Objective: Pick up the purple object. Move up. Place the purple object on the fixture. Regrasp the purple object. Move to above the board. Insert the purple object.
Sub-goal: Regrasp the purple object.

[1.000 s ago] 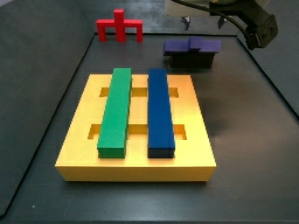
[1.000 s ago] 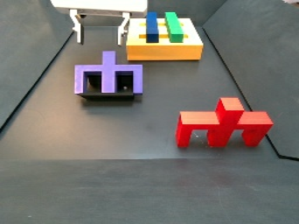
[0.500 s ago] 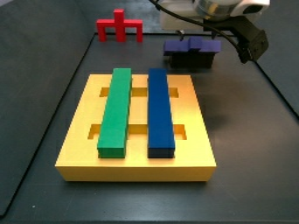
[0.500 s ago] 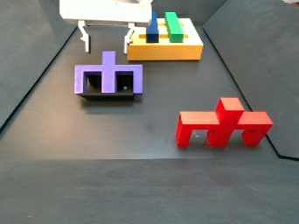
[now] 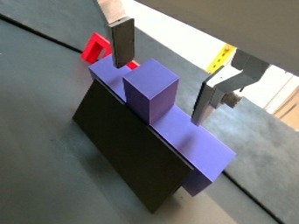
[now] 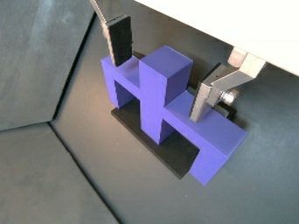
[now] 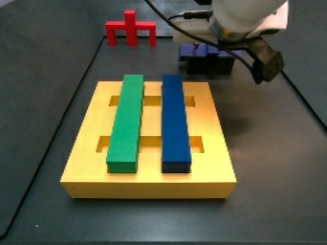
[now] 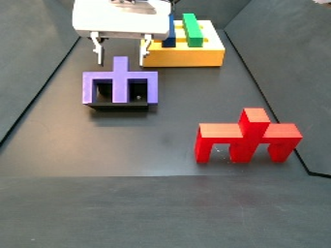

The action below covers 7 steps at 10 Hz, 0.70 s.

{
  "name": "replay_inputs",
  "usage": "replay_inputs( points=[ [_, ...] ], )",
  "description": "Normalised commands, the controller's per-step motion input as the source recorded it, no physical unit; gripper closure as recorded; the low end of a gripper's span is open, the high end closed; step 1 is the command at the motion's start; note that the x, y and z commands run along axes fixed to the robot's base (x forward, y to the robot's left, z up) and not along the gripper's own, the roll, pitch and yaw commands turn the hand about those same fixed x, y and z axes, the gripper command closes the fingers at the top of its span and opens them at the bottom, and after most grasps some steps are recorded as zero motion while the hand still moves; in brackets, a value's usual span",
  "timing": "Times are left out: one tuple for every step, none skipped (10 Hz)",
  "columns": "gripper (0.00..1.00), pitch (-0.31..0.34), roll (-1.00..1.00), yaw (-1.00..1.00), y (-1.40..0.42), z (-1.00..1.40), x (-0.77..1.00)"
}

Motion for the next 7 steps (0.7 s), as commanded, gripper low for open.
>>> replay_inputs(
  points=[
    [0.0, 0.12, 0.59, 0.12, -0.04, -0.16, 0.05],
    [0.0, 0.063, 0.47, 0.09, -0.05, -0.13, 0.01],
    [0.0, 0.06, 0.42, 0.06, -0.08, -0.08, 0.02],
    [0.0, 0.123, 0.4, 0.0, -0.09, -0.04, 0.13],
    [0.0, 0.123, 0.23, 0.0, 0.0, -0.04, 0.16],
    [0.0, 0.077, 0.0, 0.0, 0.0, 0.0, 0.16],
    [0.0, 0.06, 0.0, -0.01, 0.0, 0.0, 0.17]
  ],
)
